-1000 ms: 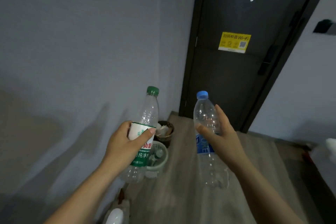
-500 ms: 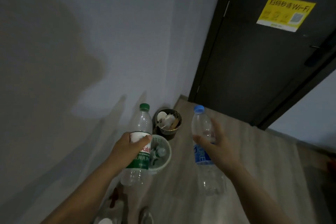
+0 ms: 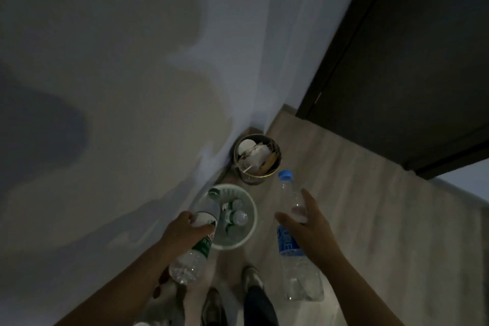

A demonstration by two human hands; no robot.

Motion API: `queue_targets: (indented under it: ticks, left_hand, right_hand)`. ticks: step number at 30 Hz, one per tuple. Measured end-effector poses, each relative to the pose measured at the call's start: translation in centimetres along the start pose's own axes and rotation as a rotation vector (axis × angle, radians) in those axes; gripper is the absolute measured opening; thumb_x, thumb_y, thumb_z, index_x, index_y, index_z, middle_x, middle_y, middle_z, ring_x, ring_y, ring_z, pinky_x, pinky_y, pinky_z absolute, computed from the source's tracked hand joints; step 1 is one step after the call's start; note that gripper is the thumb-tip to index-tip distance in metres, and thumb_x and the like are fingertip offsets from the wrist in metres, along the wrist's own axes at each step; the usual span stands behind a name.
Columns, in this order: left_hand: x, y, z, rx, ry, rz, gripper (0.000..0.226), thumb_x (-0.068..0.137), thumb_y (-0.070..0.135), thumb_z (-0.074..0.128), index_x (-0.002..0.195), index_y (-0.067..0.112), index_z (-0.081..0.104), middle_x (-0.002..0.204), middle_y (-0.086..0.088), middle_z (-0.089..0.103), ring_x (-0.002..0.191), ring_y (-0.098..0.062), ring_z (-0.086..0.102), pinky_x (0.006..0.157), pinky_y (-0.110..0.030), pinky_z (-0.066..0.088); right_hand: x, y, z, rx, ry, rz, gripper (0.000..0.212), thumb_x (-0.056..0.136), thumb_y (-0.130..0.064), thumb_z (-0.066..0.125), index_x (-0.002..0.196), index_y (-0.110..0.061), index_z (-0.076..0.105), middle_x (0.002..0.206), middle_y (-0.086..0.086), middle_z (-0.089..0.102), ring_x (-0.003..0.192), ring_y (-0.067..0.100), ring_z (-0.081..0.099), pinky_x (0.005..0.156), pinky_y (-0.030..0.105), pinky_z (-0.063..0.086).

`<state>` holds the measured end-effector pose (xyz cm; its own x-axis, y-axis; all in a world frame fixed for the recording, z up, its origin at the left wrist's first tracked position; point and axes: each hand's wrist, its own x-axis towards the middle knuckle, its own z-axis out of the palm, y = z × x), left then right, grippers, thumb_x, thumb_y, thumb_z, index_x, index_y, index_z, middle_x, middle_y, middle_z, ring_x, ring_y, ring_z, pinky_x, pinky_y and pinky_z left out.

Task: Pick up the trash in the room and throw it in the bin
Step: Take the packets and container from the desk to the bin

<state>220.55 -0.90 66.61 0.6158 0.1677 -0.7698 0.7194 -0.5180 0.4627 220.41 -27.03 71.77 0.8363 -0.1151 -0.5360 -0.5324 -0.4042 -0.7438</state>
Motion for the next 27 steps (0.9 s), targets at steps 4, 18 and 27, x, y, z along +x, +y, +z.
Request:
queue_targets:
  ticks: [4, 18, 27]
  left_hand:
    - [6.3, -0.2, 3.0, 0.063, -0.010, -0.098, 0.067, 0.080, 0.039, 0.072, 0.131, 0.004, 0.044, 0.108, -0.010, 0.052, 0.096, -0.024, 0.055, 0.077, -0.029, 0.045]
    - [18.9, -1.9, 7.3, 0.228, 0.065, -0.152, 0.063, 0.087, 0.038, 0.064, 0.135, 0.003, 0.042, 0.137, -0.015, 0.048, 0.125, -0.027, 0.047, 0.090, -0.026, 0.037]
    - [16.4, -6.2, 7.3, 0.306, 0.009, -0.106, 0.039, 0.090, 0.037, 0.059, 0.122, 0.015, 0.054, 0.122, -0.005, 0.060, 0.111, -0.017, 0.056, 0.091, -0.026, 0.042]
  right_hand:
    - [6.6, 2.4, 1.2, -0.018, -0.073, 0.055, 0.087, 0.083, -0.034, 0.071, 0.151, -0.029, 0.017, 0.128, 0.003, 0.049, 0.098, 0.015, 0.057, 0.072, 0.022, 0.048]
    - [16.9, 8.9, 4.9, -0.167, -0.206, 0.156, 0.093, 0.079, -0.039, 0.074, 0.151, -0.030, 0.015, 0.132, 0.005, 0.050, 0.101, 0.012, 0.052, 0.087, 0.030, 0.047]
    - [19.4, 11.2, 11.4, -0.316, -0.379, 0.325, 0.071, 0.077, -0.030, 0.078, 0.128, -0.009, 0.032, 0.111, 0.006, 0.053, 0.088, 0.014, 0.055, 0.069, 0.023, 0.048]
